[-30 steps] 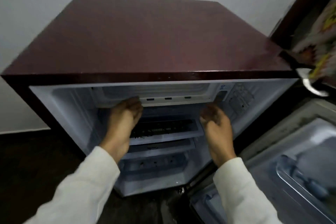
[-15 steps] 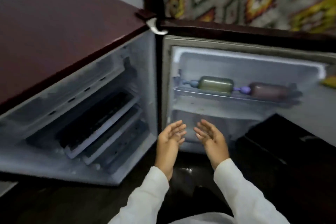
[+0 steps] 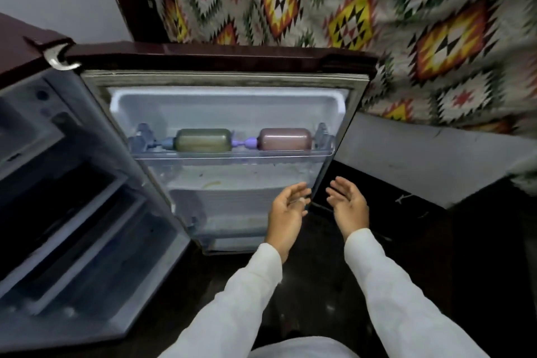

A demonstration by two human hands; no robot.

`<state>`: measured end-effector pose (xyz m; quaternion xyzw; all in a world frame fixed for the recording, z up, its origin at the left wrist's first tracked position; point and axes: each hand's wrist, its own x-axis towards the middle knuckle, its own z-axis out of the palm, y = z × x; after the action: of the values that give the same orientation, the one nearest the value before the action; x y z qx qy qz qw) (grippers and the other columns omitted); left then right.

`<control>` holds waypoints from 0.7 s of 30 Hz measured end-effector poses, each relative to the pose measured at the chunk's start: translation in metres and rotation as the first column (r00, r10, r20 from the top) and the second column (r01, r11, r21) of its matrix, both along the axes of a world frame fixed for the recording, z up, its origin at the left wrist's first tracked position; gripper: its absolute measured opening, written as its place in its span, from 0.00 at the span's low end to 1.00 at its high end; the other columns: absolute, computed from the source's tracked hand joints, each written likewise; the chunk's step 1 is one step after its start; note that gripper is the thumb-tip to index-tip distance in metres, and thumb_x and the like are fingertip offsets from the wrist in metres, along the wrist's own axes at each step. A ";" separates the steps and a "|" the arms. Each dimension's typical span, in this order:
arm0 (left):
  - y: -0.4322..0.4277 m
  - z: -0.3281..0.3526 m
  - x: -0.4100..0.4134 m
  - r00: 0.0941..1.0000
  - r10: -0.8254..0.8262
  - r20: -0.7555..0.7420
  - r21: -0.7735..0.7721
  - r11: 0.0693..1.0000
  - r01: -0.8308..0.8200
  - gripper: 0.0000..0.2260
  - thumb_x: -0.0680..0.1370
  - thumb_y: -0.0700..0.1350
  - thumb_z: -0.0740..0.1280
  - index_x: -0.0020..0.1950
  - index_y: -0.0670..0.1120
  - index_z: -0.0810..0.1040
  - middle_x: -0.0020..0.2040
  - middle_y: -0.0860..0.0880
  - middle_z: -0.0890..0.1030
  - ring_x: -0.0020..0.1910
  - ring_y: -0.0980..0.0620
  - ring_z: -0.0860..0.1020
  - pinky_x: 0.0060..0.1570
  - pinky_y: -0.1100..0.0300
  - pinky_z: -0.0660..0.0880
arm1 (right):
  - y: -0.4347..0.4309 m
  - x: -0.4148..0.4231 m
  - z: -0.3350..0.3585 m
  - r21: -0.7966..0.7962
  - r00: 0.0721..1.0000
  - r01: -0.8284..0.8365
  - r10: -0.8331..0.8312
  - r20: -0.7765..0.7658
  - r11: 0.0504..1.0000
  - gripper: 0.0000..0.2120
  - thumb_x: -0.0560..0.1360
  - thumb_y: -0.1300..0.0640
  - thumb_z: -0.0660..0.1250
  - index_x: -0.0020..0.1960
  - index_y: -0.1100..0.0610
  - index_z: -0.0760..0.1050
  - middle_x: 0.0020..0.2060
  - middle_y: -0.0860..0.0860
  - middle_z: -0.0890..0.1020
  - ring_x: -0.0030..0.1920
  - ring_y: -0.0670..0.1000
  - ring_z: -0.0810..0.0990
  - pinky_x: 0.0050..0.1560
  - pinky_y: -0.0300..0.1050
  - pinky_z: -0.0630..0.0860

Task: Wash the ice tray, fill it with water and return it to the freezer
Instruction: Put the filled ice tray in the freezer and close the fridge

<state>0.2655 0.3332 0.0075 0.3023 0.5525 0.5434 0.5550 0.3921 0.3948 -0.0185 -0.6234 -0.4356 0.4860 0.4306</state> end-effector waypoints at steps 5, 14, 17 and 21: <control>0.034 -0.003 0.040 0.998 0.044 -0.036 -0.023 0.999 -0.045 0.15 0.82 0.35 0.59 0.61 0.51 0.77 0.58 0.50 0.82 0.57 0.53 0.80 0.57 0.58 0.77 | 0.093 0.032 0.011 0.093 0.979 -0.073 0.053 0.199 0.993 0.26 0.75 0.72 0.63 0.71 0.59 0.69 0.66 0.54 0.77 0.66 0.51 0.76 0.67 0.43 0.69; 0.057 0.007 0.066 0.993 0.086 -0.081 -0.016 0.996 -0.087 0.14 0.82 0.34 0.59 0.65 0.47 0.75 0.58 0.50 0.81 0.56 0.54 0.80 0.56 0.59 0.77 | 0.177 0.035 0.003 0.081 0.905 -0.380 0.352 0.237 0.921 0.35 0.71 0.70 0.61 0.74 0.48 0.68 0.69 0.45 0.75 0.71 0.45 0.71 0.72 0.48 0.69; 0.054 0.007 0.072 0.991 0.107 -0.074 -0.020 0.994 -0.109 0.15 0.82 0.34 0.59 0.66 0.45 0.75 0.58 0.49 0.81 0.56 0.54 0.80 0.57 0.58 0.77 | 0.174 0.045 0.001 0.068 0.902 -0.402 0.382 0.203 0.913 0.34 0.73 0.74 0.60 0.74 0.49 0.69 0.70 0.47 0.75 0.71 0.45 0.71 0.70 0.53 0.72; 0.044 0.003 0.082 0.991 0.121 -0.049 -0.034 0.992 -0.122 0.16 0.82 0.33 0.58 0.67 0.45 0.74 0.59 0.49 0.81 0.58 0.54 0.80 0.58 0.58 0.77 | 0.155 0.055 0.016 0.076 0.881 -0.442 0.416 0.223 0.894 0.33 0.74 0.77 0.59 0.73 0.53 0.68 0.69 0.48 0.75 0.71 0.46 0.71 0.69 0.40 0.69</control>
<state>0.3479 0.3772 0.0105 0.2705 0.5926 0.5588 0.5132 0.4471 0.5493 -0.0020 -0.5290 -0.6335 0.4758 0.3040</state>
